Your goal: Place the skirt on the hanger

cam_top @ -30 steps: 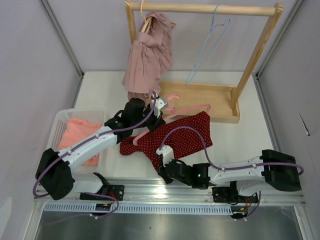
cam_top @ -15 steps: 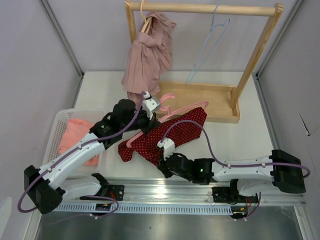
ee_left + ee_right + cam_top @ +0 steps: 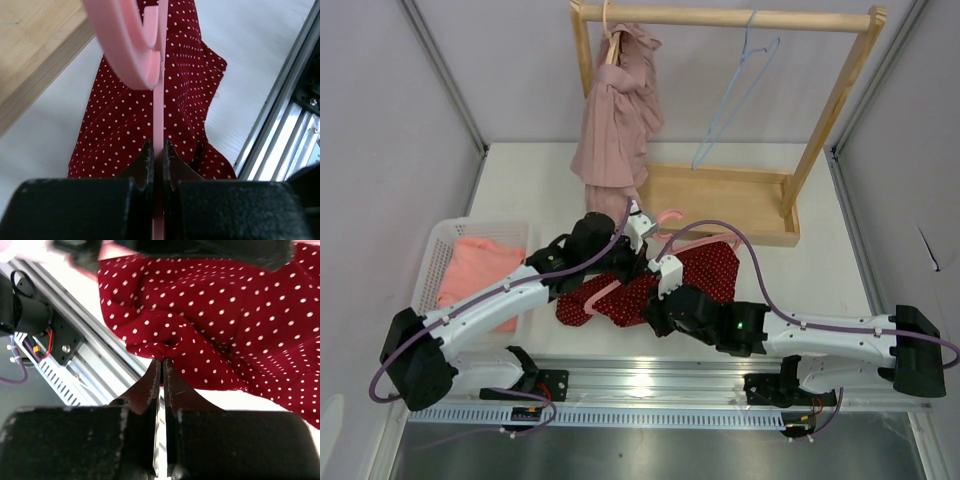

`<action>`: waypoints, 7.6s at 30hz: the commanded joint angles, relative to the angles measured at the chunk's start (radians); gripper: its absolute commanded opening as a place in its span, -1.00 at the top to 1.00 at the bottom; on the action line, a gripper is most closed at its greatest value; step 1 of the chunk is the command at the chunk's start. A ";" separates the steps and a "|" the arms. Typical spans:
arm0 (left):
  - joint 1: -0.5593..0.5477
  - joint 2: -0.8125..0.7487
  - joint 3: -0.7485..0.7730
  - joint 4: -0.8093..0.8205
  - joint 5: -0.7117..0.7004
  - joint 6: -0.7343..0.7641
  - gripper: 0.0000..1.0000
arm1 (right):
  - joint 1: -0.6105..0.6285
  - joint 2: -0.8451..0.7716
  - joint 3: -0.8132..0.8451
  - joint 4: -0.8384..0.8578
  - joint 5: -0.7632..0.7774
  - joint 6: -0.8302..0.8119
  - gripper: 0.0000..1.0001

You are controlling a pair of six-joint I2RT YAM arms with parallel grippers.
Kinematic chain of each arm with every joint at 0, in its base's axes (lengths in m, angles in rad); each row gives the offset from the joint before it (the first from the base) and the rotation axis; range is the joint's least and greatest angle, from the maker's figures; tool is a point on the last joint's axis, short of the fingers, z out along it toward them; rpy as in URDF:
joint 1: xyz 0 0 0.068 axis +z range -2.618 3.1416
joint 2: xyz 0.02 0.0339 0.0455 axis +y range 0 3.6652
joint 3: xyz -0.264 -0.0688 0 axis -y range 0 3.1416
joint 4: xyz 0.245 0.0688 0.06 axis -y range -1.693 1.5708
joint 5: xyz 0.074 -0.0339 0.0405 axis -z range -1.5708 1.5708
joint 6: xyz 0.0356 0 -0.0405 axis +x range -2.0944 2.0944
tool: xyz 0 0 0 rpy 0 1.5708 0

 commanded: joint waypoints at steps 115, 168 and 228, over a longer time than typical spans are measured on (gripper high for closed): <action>0.154 -0.287 0.360 -0.270 0.215 0.099 1.00 | -1.269 -0.393 0.086 -0.134 -0.952 -0.113 0.32; 0.181 -0.230 0.397 -0.126 0.197 -0.013 1.00 | -1.128 -0.365 0.078 -0.208 -0.708 -0.188 0.14; 0.013 -0.001 0.622 -0.227 -0.089 -0.156 1.00 | 0.225 0.382 0.713 -0.238 0.716 -0.372 0.77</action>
